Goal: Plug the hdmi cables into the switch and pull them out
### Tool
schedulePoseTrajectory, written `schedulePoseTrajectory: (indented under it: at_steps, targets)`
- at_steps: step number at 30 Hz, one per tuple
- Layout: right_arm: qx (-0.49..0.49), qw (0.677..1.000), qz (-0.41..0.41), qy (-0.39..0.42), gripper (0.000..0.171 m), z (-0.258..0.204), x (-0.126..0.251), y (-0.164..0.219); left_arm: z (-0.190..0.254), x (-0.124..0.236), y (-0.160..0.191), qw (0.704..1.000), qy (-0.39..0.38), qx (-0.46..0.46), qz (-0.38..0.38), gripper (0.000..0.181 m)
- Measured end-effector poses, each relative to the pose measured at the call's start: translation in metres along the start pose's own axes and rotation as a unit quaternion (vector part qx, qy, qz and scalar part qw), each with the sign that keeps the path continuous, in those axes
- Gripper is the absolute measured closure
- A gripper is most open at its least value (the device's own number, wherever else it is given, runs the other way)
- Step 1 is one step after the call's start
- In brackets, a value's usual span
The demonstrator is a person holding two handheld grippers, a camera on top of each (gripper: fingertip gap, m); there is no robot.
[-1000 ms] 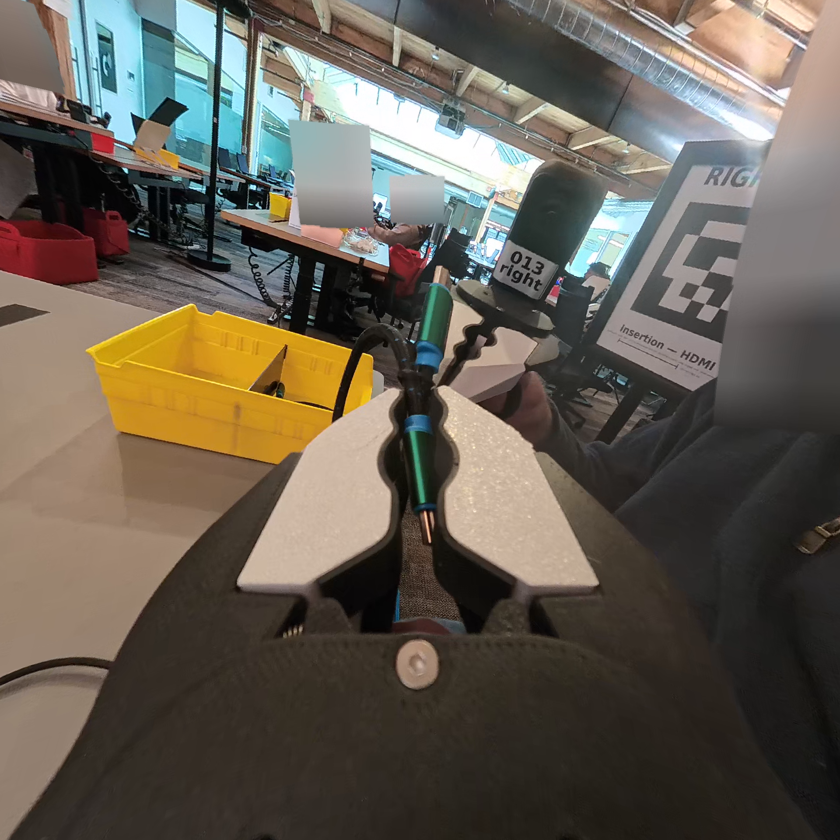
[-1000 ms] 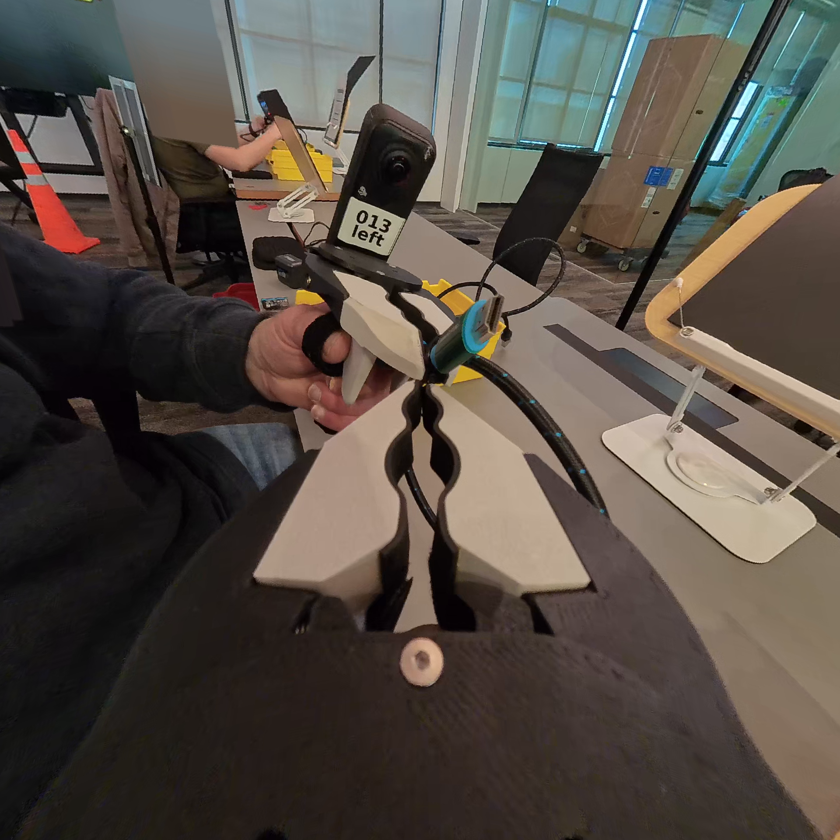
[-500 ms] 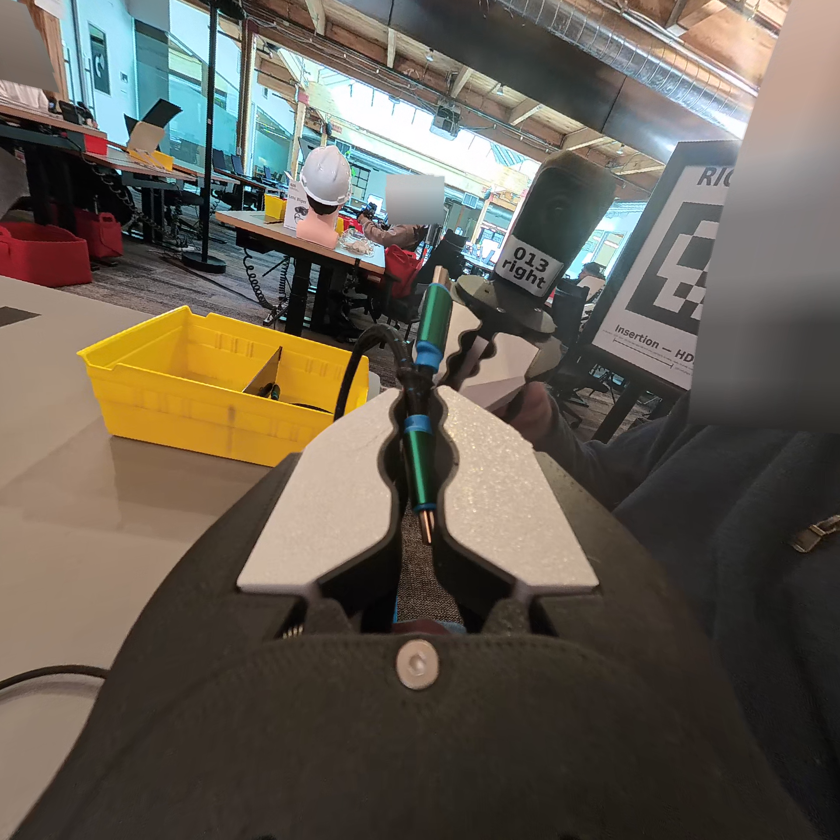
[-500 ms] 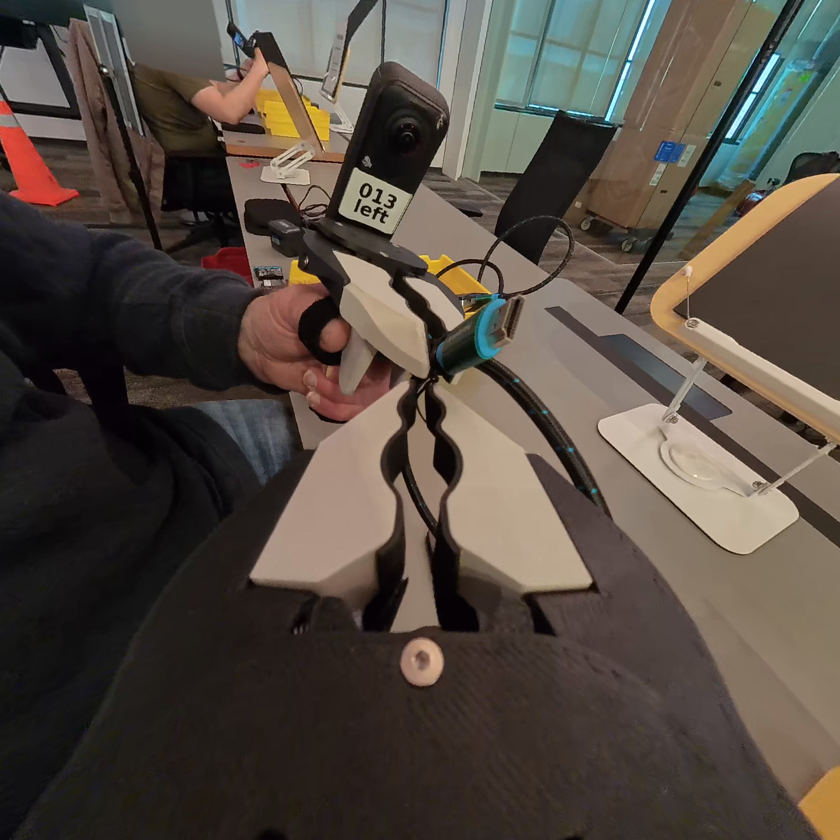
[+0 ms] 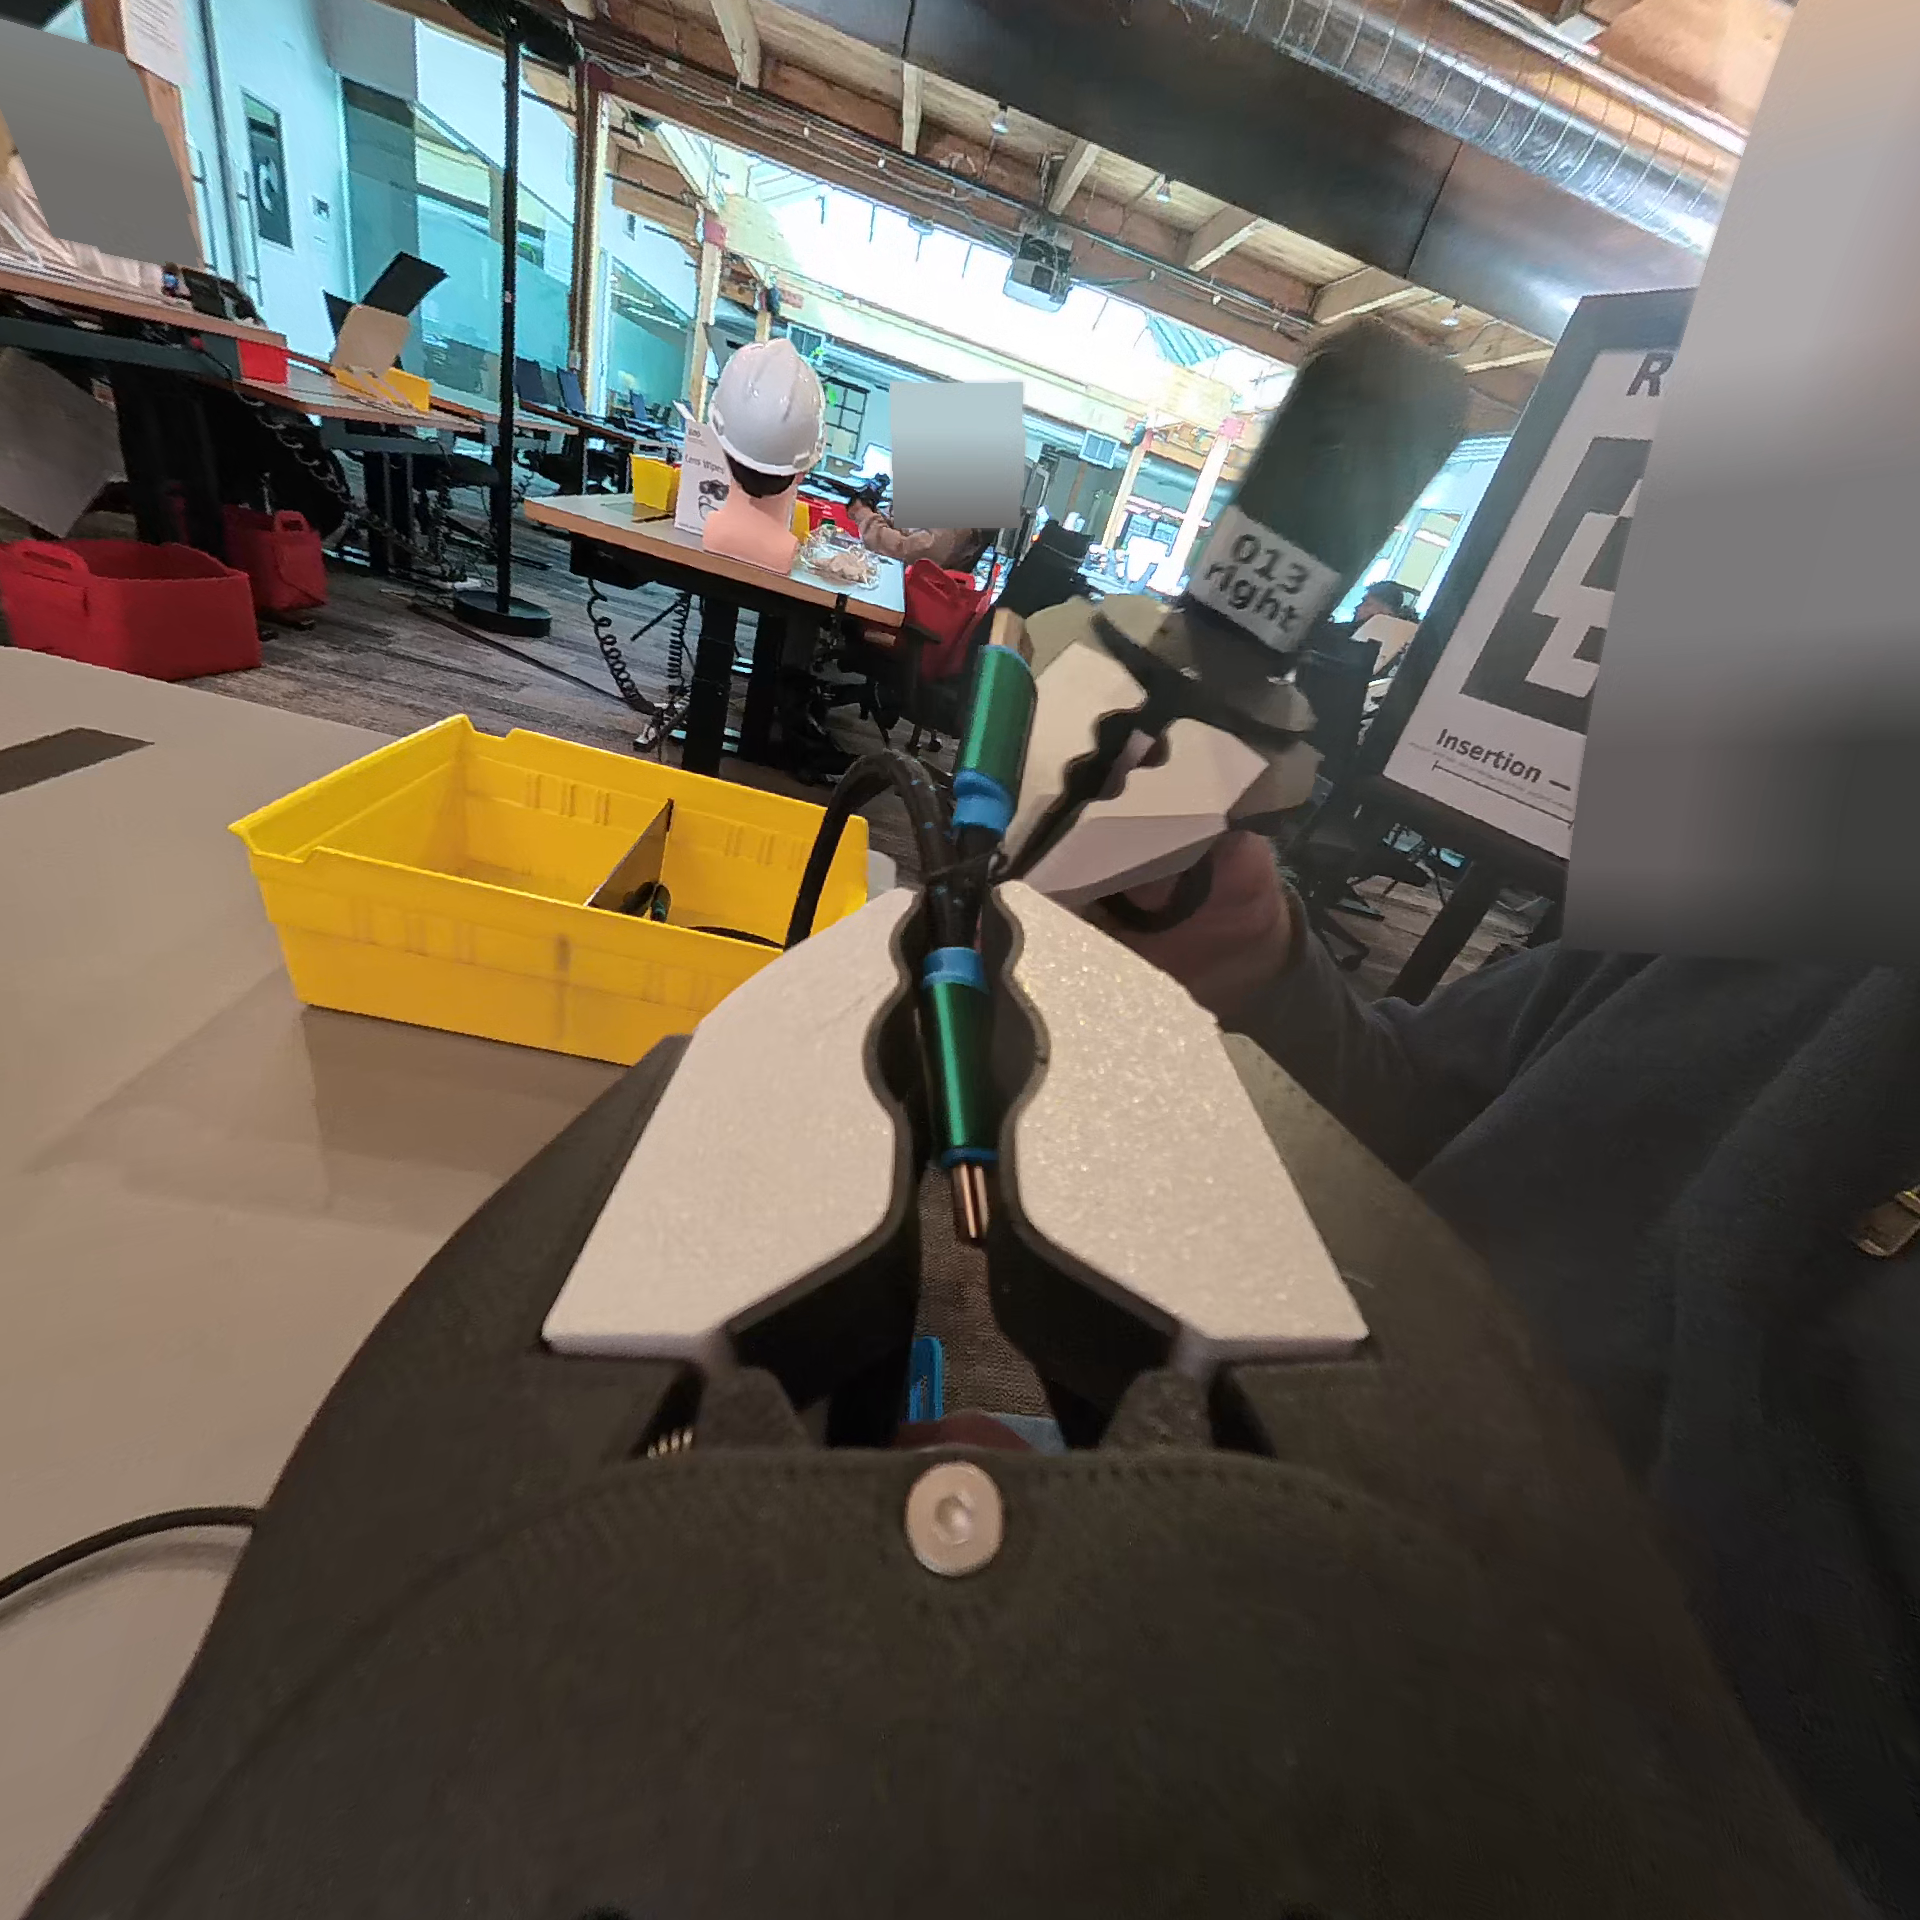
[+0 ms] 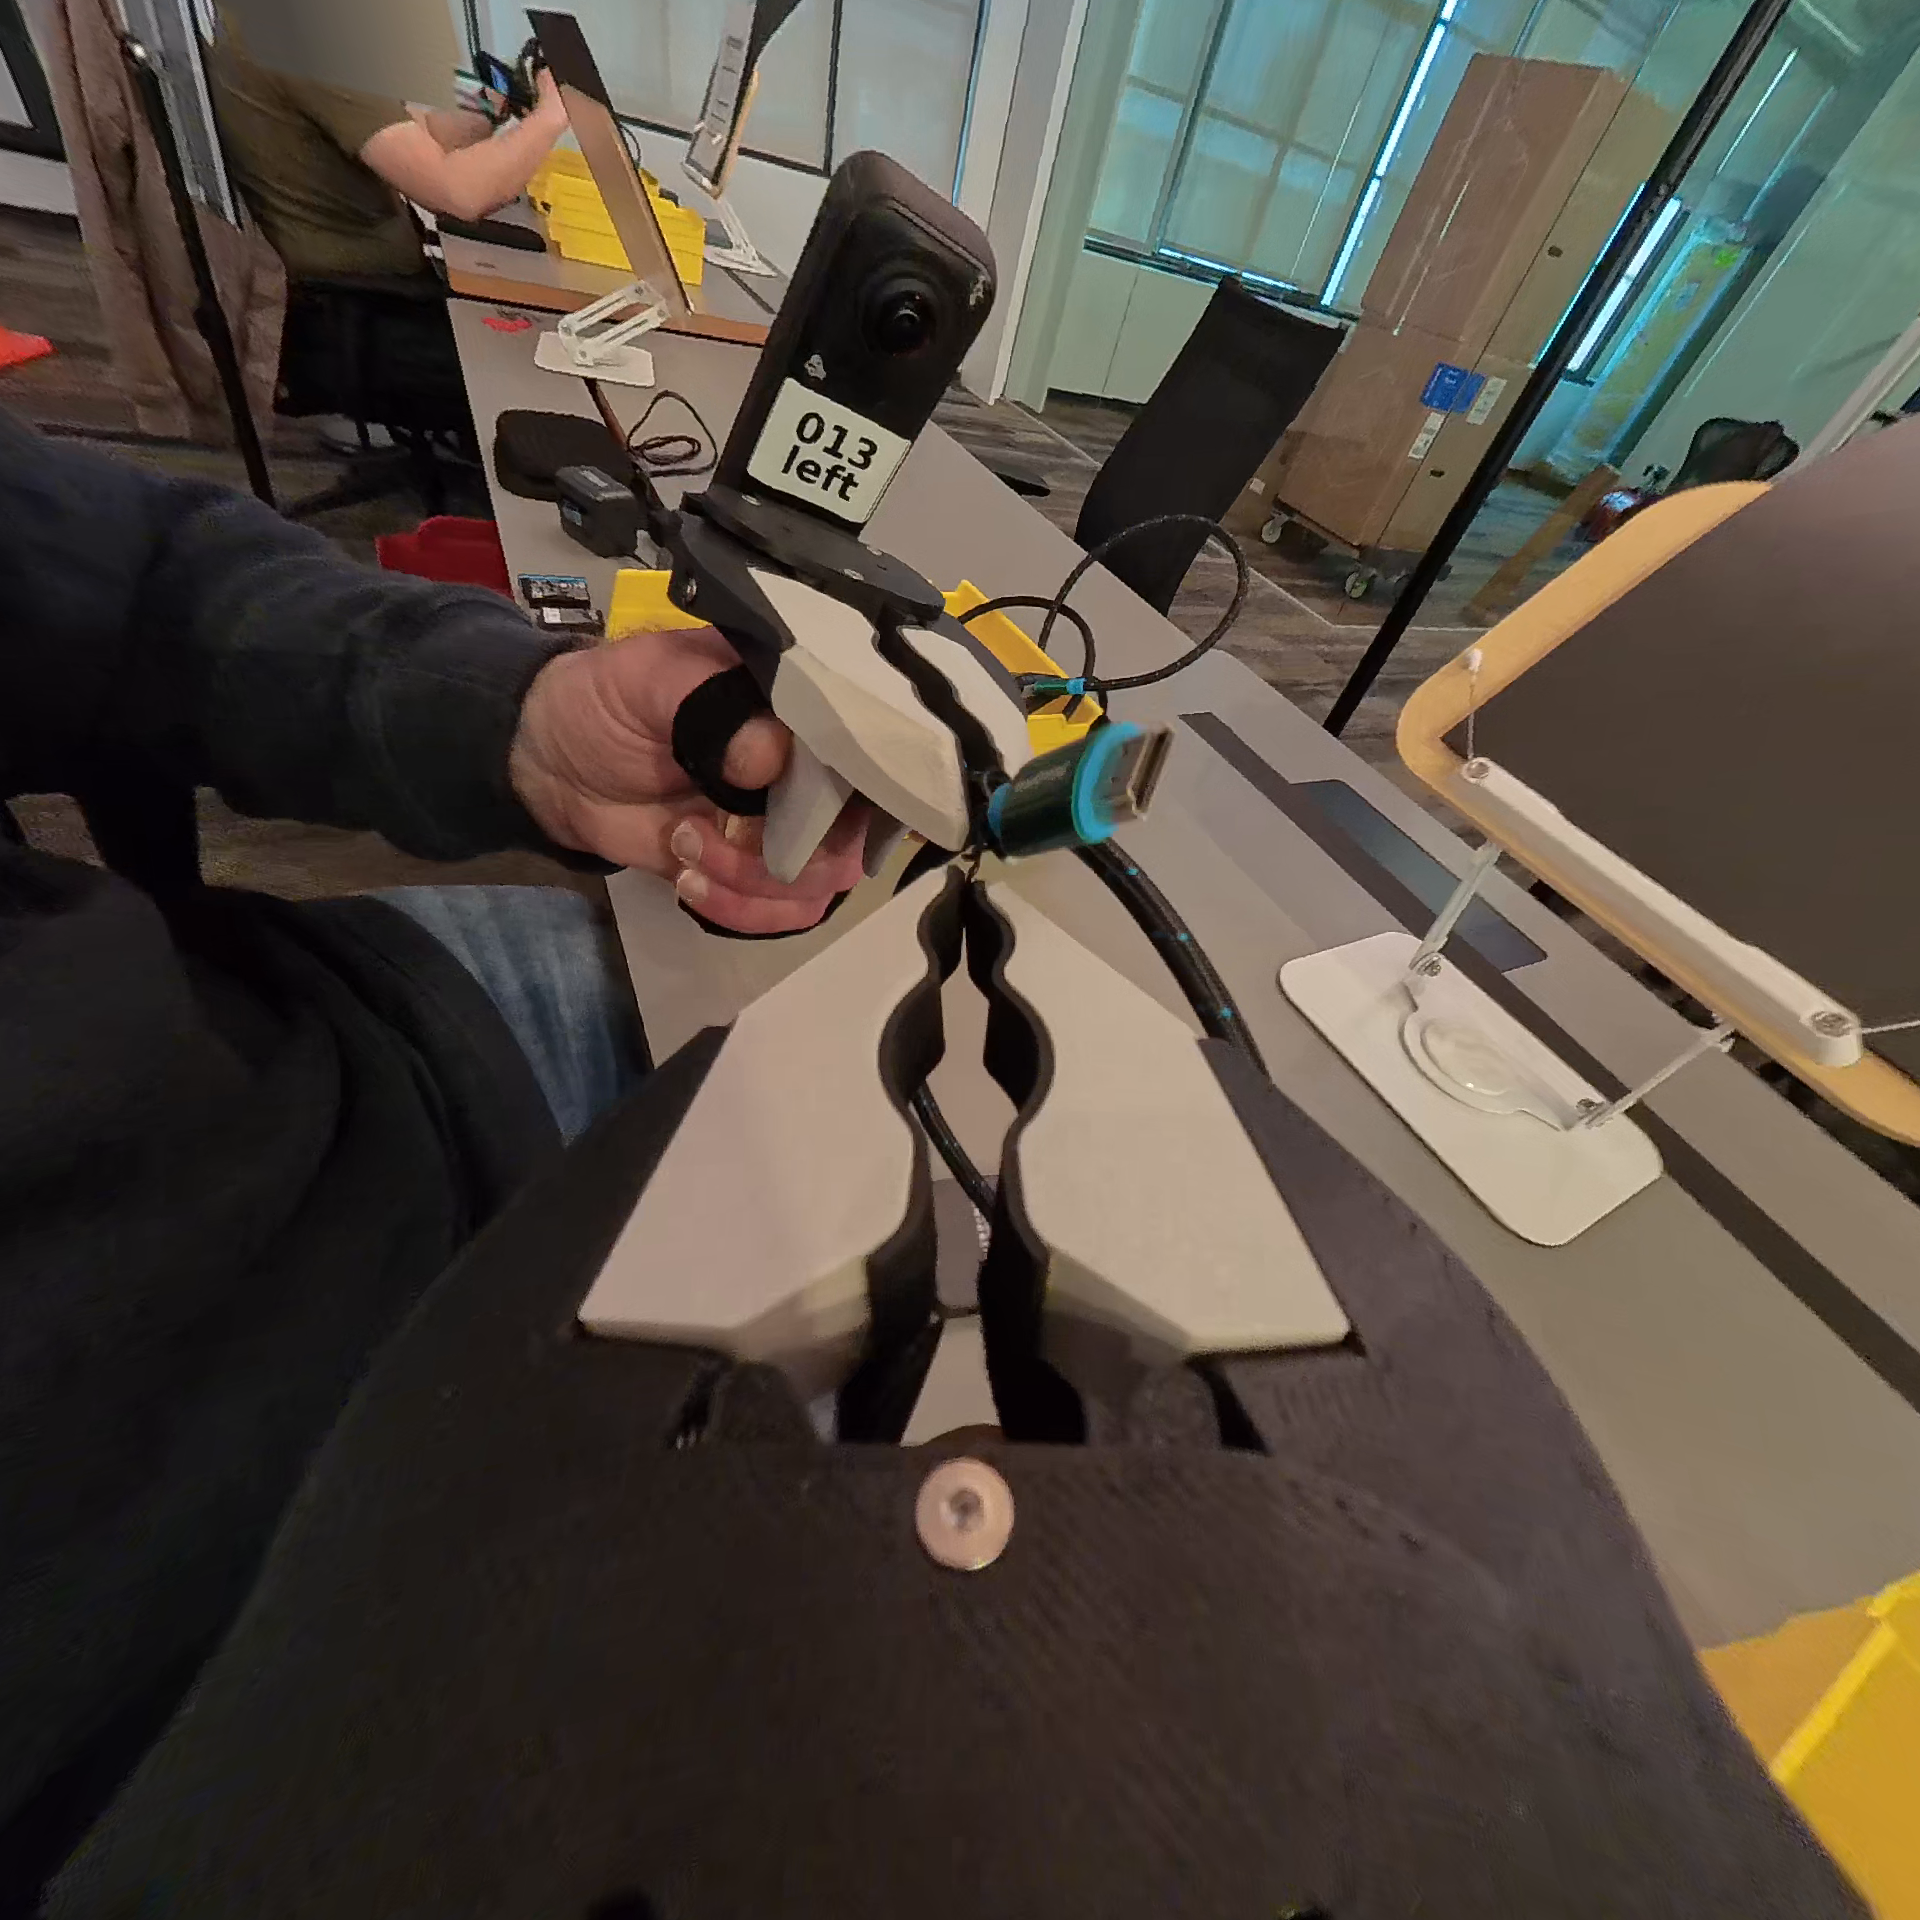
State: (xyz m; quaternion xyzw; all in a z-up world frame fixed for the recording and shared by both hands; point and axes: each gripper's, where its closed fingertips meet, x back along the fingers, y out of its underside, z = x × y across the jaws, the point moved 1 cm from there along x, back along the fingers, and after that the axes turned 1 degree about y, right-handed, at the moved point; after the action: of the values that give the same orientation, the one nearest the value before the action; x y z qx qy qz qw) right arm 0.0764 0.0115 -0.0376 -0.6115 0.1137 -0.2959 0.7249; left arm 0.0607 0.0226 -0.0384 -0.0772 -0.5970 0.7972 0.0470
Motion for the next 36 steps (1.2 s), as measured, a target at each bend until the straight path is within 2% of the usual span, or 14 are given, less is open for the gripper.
schedulePoseTrajectory:
  at_steps: [19,31,36]
  targets:
    - [0.067,0.997,-0.029,0.03,0.171,0.0008,0.0016,-0.0015,-0.0071,0.005,-0.0017,0.999,-0.039,-0.026,-0.013,0.173]
    - [0.053,0.998,-0.026,0.036,0.171,0.0061,0.0066,0.003,-0.0059,0.0042,-0.0019,0.997,-0.051,-0.044,-0.023,0.173]
    - [0.028,1.0,-0.005,0.011,0.171,-0.0001,-0.0007,0.0013,-0.0076,0.0049,-0.0023,0.998,-0.054,-0.038,-0.019,0.173]
